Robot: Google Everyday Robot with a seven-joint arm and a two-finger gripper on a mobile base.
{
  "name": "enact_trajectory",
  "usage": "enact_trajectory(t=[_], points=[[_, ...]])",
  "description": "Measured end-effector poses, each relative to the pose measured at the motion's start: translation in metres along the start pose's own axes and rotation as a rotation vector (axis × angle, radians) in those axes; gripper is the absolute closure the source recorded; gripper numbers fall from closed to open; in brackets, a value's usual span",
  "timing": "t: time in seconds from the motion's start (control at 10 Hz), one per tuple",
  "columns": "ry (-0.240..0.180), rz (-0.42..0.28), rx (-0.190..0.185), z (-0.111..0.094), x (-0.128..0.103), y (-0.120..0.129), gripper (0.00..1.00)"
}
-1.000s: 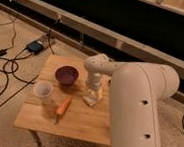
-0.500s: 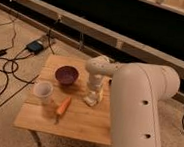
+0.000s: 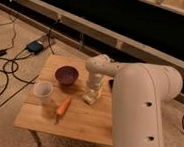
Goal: Place the white sponge in the ceramic bowl
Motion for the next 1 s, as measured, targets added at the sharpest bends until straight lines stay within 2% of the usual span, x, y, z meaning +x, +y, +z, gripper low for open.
enact_trajectory(t=[0.2, 0.3, 0.5, 0.7, 1.0], points=[[-0.068, -0.031, -0.029, -0.026, -0.010, 0.010, 1.00], [-0.110, -0.065, -0.044, -0.043, -0.014, 0.023, 1.00], [-0.158, -0.134, -0.072, -0.062, -0.012, 0.051, 1.00], [-0.189, -0.238, -0.084, -0.070, -0.007, 0.086, 1.00], [-0.214, -0.373, -0.108, -0.069, -0.002, 0.141, 1.00]])
